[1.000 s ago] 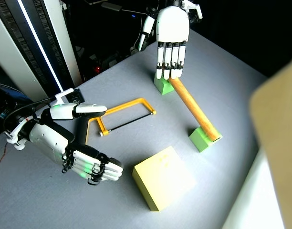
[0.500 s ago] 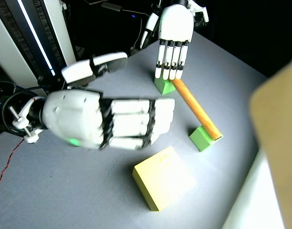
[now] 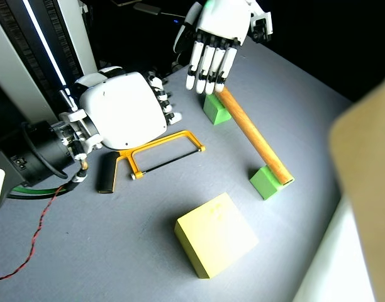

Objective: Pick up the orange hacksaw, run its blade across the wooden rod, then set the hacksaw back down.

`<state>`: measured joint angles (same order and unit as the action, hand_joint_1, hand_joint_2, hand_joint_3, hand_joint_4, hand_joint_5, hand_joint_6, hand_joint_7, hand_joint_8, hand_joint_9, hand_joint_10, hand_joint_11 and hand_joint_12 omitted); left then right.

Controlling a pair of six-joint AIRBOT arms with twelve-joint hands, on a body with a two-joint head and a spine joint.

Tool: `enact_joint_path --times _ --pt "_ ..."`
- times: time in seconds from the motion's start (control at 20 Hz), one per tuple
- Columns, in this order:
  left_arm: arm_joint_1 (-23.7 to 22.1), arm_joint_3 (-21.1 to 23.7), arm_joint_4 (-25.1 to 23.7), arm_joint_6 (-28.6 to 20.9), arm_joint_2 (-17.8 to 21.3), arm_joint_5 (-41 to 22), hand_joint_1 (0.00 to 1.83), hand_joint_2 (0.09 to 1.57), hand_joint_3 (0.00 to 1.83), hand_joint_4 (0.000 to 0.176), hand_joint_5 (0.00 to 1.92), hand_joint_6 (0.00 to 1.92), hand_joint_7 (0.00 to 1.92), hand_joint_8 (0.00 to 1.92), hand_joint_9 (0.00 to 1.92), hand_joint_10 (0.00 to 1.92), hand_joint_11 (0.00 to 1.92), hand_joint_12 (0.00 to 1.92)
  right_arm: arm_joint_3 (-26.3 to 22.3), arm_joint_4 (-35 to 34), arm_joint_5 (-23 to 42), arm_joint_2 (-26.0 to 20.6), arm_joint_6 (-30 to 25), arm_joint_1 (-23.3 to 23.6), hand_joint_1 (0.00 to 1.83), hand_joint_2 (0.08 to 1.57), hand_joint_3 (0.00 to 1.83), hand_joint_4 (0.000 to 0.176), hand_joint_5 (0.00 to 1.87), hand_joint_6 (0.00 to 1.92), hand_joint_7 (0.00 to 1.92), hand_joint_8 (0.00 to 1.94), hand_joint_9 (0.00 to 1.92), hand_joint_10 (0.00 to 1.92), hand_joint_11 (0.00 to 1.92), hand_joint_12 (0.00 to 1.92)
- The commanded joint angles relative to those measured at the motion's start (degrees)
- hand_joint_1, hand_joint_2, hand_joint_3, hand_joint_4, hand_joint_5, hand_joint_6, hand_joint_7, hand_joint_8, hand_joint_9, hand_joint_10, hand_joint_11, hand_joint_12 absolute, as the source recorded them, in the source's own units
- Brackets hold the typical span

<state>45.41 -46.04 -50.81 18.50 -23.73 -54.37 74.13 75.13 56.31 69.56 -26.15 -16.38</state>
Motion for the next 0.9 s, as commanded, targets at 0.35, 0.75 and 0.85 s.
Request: enact_joint_path --times 0.35,0.75,0.85 --pt "-0.9 -1.2 -0.9 0.6 -1.2 -10.8 0.26 1.44 0.00 0.000 1.39 1.92 1.41 1.92 1.46 1.92 1.55 1.92 2.2 -1.1 8.6 -0.1 -3.4 5.8 0.40 1.39 0.01 0.000 1.21 1.92 1.36 1.94 1.48 1.92 1.61 1.92" --pt "-1.0 -1.9 -2.5 0.6 -2.0 -12.9 0.26 1.43 0.00 0.000 1.32 1.92 1.36 1.92 1.40 1.92 1.48 1.92 2.2 4.1 11.8 -0.9 -7.0 7.4 0.44 1.40 0.00 0.000 1.17 1.92 1.31 1.94 1.44 1.92 1.58 1.92" --pt "-1.0 -2.0 -2.6 0.6 -2.3 -13.4 0.25 1.44 0.01 0.000 1.30 1.92 1.35 1.92 1.39 1.92 1.45 1.92 2.2 5.8 12.7 -1.0 -7.5 7.8 0.44 1.41 0.00 0.000 1.16 1.92 1.31 1.94 1.44 1.92 1.57 1.92"
